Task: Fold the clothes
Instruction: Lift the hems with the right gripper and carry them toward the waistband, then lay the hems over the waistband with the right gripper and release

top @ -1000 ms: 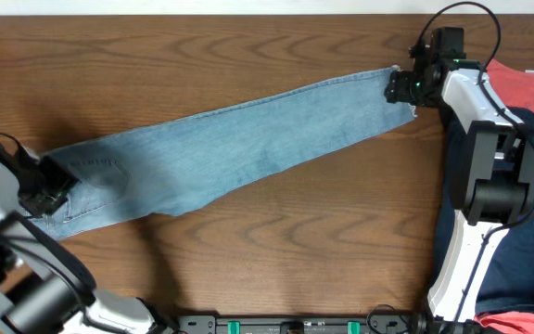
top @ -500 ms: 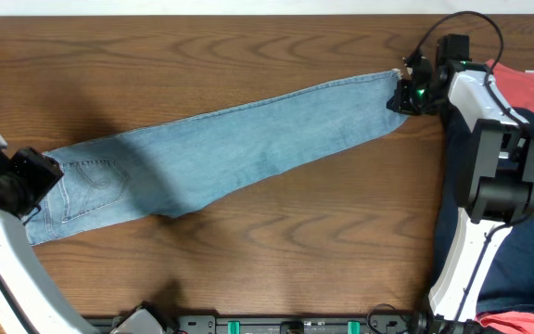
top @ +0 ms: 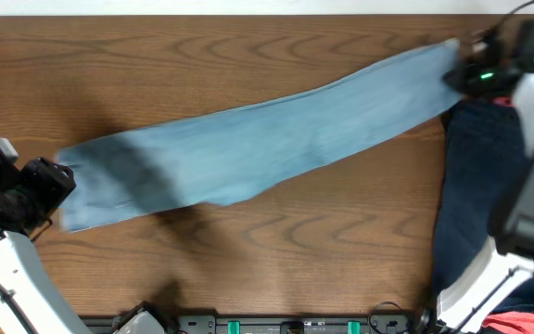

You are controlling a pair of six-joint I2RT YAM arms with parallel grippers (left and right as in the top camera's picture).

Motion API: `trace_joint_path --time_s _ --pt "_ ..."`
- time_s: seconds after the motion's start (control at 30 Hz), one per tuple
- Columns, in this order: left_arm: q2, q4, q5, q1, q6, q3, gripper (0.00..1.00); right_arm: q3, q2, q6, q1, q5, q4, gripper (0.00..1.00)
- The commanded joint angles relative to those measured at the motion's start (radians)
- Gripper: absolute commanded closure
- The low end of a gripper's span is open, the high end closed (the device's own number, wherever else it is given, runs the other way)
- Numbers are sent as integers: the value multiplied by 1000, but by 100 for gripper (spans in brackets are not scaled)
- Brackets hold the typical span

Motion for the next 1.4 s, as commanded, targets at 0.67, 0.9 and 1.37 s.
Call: trace_joint_path --time_s 0.67,0.9,1.37 --pt "-39 -112 23 -2 -26 95 51 11 -268 235 563 -3 130 99" --pt "-43 -144 90 -2 -36 101 52 10 -244 253 904 280 237 99" --pt "-50 -153 119 -2 -36 101 52 10 29 309 1146 383 450 99"
